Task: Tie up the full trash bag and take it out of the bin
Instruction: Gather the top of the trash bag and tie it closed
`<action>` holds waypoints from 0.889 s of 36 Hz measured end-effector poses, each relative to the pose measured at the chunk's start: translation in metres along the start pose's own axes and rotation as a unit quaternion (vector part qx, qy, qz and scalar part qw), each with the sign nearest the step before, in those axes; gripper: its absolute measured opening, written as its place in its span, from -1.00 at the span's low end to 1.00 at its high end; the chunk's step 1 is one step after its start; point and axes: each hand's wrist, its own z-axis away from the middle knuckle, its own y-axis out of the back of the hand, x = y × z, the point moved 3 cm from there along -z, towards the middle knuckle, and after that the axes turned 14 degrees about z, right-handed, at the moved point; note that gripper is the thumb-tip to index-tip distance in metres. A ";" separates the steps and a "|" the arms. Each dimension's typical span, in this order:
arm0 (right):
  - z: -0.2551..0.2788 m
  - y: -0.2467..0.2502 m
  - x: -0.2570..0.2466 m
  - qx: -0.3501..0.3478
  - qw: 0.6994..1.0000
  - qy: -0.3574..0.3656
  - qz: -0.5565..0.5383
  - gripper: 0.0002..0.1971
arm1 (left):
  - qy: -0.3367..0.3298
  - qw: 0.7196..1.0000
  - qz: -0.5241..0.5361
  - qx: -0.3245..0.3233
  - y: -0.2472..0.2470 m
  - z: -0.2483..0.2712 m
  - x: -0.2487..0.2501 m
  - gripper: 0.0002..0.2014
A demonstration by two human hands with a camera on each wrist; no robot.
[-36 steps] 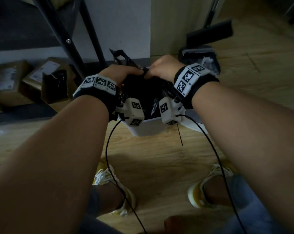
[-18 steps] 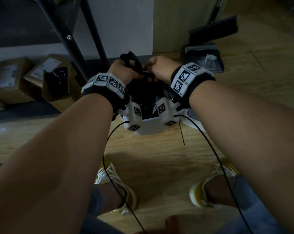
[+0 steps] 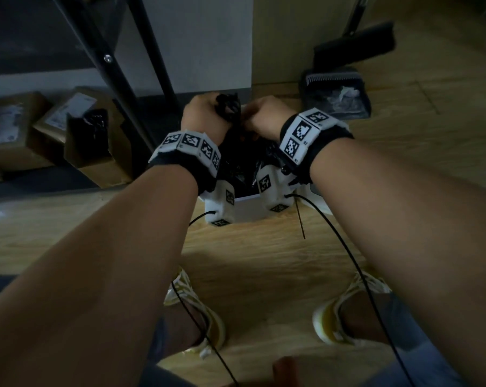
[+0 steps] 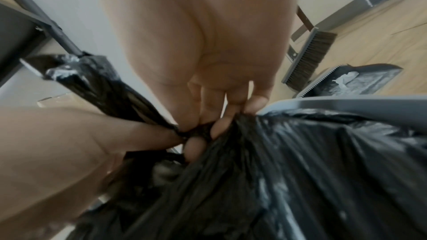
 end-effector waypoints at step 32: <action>0.001 0.005 0.029 0.095 0.984 -0.105 0.109 -0.63 | 0.187 0.968 0.165 0.023 0.013 0.014 -0.044 -0.62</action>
